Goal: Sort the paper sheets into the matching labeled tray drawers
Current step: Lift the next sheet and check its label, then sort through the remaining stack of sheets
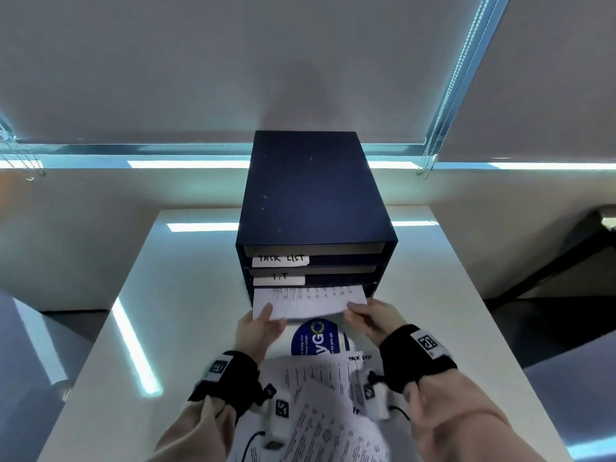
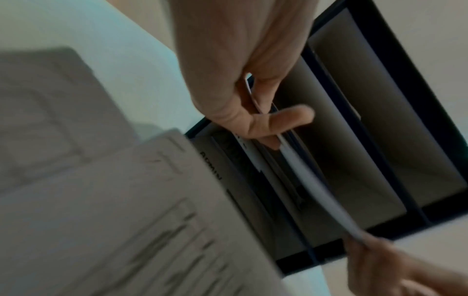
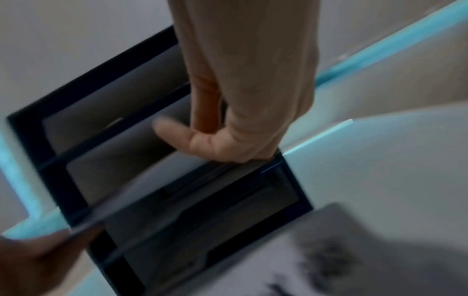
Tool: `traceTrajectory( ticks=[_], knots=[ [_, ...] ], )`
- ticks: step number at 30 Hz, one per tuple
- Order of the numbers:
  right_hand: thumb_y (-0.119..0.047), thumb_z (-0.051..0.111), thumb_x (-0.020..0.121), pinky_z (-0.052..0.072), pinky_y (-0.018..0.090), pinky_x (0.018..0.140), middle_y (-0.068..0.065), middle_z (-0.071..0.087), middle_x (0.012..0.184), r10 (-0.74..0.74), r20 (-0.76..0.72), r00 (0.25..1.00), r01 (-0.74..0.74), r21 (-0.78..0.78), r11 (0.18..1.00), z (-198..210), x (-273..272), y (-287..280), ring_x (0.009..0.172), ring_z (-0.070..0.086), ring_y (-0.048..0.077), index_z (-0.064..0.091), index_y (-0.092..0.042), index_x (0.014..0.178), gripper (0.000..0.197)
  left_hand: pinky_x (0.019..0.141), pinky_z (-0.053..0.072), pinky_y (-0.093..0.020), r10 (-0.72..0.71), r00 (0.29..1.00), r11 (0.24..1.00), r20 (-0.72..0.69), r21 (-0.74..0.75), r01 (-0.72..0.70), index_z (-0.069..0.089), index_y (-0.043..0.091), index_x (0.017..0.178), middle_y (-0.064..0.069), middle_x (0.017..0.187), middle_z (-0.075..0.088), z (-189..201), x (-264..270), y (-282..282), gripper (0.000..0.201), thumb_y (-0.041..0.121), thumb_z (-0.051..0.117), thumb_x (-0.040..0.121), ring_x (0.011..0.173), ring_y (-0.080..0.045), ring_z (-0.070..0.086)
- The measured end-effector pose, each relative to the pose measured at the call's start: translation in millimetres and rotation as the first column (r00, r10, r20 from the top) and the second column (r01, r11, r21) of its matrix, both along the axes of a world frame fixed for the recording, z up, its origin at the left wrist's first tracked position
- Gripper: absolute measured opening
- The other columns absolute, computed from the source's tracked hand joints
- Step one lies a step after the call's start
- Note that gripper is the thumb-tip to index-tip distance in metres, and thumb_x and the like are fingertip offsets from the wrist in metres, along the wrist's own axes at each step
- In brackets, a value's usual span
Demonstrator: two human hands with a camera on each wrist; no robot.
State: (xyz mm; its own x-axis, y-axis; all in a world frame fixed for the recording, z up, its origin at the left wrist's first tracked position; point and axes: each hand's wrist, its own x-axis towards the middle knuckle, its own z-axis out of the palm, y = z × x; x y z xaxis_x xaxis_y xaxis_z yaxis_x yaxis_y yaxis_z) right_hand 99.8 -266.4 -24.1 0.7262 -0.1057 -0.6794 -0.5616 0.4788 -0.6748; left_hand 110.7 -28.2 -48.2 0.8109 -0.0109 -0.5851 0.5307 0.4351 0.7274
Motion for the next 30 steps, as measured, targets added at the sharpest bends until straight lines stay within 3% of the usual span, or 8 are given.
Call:
traceTrajectory(
  ticks=[4, 10, 12, 14, 17, 21, 27, 30],
  knots=[
    [0.020, 0.041, 0.089, 0.061, 0.039, 0.069, 0.021, 0.058, 0.083, -0.161, 0.083, 0.983, 0.138, 0.235, 0.962, -5, 33, 22, 0.083, 0.063, 0.027, 0.053, 0.004, 0.083, 0.021, 0.090, 0.051, -0.044, 0.015, 1.000, 0.971, 0.001, -0.240, -0.014, 0.045, -0.002, 0.103, -0.021, 0.112, 0.054, 12, 32, -7, 0.013, -0.006, 0.034, 0.098, 0.123, -0.036, 0.052],
    [0.011, 0.036, 0.095, 0.059, 0.040, 0.072, 0.021, 0.062, 0.109, -0.053, 0.103, 0.993, 0.025, 0.254, 0.967, -4, 23, 27, 0.099, 0.063, 0.031, 0.048, 0.000, 0.116, 0.027, 0.066, 0.056, -0.033, -0.202, 0.975, 0.961, 0.093, 0.212, 0.179, 0.053, 0.002, 0.110, -0.016, 0.094, 0.064, 28, 15, -8, 0.014, 0.007, 0.048, 0.097, 0.077, -0.026, 0.063],
    [0.006, 0.038, 0.097, 0.060, 0.037, 0.071, 0.018, 0.064, 0.108, -0.019, 0.122, 0.992, -0.003, 0.176, 0.984, 2, 9, 26, 0.096, 0.065, 0.030, 0.053, -0.003, 0.118, 0.028, 0.060, 0.049, -0.033, -0.376, 0.913, 0.832, 0.159, 0.492, 0.257, 0.058, 0.007, 0.096, -0.013, 0.080, 0.064, 28, -10, -7, 0.008, 0.014, 0.054, 0.094, 0.064, -0.022, 0.057],
    [-0.001, 0.040, 0.098, 0.061, 0.033, 0.066, 0.017, 0.066, 0.106, 0.054, 0.123, 0.991, -0.054, -0.001, 0.999, 8, -13, 23, 0.088, 0.067, 0.027, 0.060, -0.006, 0.113, 0.025, 0.066, 0.052, -0.033, -0.630, 0.769, 0.521, 0.106, 0.792, 0.318, 0.058, 0.020, 0.083, -0.004, 0.077, 0.066, 17, -39, -5, 0.010, 0.027, 0.061, 0.089, 0.065, -0.016, 0.060],
    [-0.007, 0.045, 0.099, 0.057, 0.033, 0.062, 0.016, 0.067, 0.092, 0.195, 0.087, 0.977, -0.167, -0.255, 0.952, -1, -59, 15, 0.075, 0.064, 0.026, 0.063, -0.005, 0.106, 0.020, 0.068, 0.051, -0.025, -0.764, 0.637, 0.243, -0.104, 0.868, 0.433, 0.051, 0.029, 0.090, 0.010, 0.083, 0.060, -2, -86, -7, 0.020, 0.040, 0.066, 0.083, 0.074, -0.007, 0.058],
    [-0.009, 0.048, 0.094, 0.051, 0.027, 0.063, 0.006, 0.065, 0.084, 0.417, -0.062, 0.907, -0.356, -0.644, 0.677, -40, -124, 11, 0.074, 0.060, 0.021, 0.064, -0.017, 0.095, 0.018, 0.079, 0.048, -0.025, -0.702, 0.688, 0.265, -0.181, 0.831, 0.489, 0.042, 0.026, 0.113, 0.005, 0.102, 0.053, -24, -123, -17, 0.054, 0.040, 0.076, 0.074, 0.089, -0.012, 0.056],
    [-0.002, 0.054, 0.076, 0.044, 0.025, 0.050, 0.003, 0.055, 0.078, 0.497, -0.149, 0.855, -0.464, -0.647, 0.605, -45, -170, 18, 0.057, 0.052, 0.019, 0.063, -0.023, 0.093, 0.029, 0.077, 0.043, -0.026, -0.725, 0.643, 0.149, -0.248, 0.854, 0.498, 0.047, 0.020, 0.109, 0.002, 0.096, 0.049, -27, -135, -35, 0.047, 0.041, 0.073, 0.075, 0.086, -0.014, 0.051],
    [0.000, 0.055, 0.076, 0.040, 0.024, 0.048, 0.002, 0.055, 0.065, 0.516, -0.149, 0.843, -0.471, -0.667, 0.577, -27, -168, 21, 0.049, 0.049, 0.016, 0.067, -0.017, 0.077, 0.021, 0.085, 0.043, -0.028, -0.644, 0.753, 0.193, -0.138, 0.923, 0.334, 0.048, 0.025, 0.104, 0.005, 0.106, 0.040, -23, -141, -31, 0.047, 0.044, 0.074, 0.070, 0.101, -0.015, 0.045]
  ],
)
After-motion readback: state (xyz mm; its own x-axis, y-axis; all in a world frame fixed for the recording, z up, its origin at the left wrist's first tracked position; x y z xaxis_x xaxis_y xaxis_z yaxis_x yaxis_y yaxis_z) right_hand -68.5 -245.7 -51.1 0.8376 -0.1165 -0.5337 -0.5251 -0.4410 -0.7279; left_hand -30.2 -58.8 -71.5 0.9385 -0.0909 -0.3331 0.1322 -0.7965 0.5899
